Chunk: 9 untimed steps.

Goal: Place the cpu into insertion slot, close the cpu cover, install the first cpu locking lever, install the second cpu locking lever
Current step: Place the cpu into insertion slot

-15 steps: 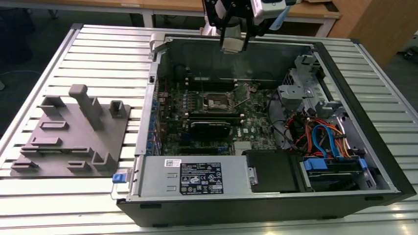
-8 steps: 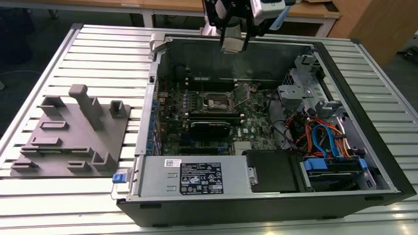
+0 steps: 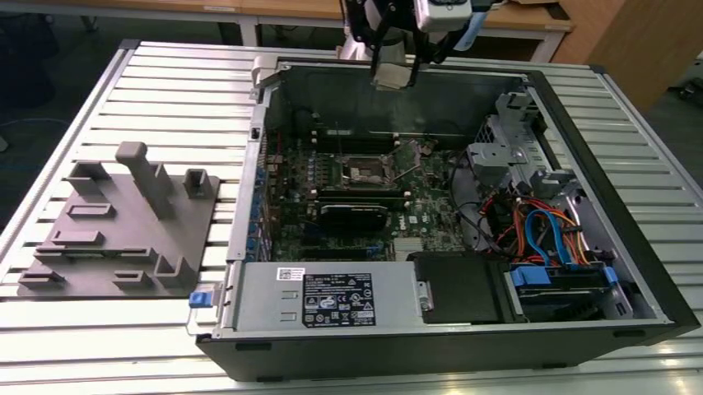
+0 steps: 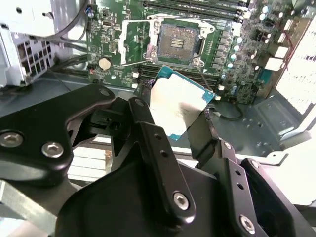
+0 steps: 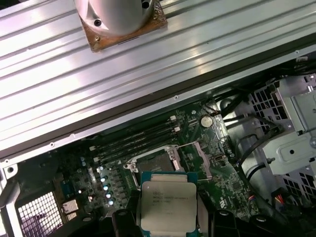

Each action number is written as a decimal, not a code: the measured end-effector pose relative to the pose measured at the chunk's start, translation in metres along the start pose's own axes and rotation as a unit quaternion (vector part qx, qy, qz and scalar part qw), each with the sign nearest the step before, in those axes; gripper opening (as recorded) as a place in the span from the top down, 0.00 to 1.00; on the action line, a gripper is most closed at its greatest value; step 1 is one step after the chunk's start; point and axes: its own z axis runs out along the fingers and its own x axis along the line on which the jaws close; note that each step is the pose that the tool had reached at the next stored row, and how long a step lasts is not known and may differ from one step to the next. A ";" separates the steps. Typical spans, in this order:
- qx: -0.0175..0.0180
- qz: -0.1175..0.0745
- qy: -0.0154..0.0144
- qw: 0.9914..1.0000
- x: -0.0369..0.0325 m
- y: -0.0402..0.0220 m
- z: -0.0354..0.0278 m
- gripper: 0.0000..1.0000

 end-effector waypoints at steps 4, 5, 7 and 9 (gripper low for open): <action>0.000 0.003 0.000 1.000 0.0000 0.0000 0.0001 0.46; 0.000 0.003 0.000 1.000 0.0000 0.0000 0.0001 0.46; 0.000 0.003 0.000 1.000 0.0000 0.0000 0.0001 0.46; 0.000 0.003 0.000 1.000 0.0000 0.0000 0.0001 0.46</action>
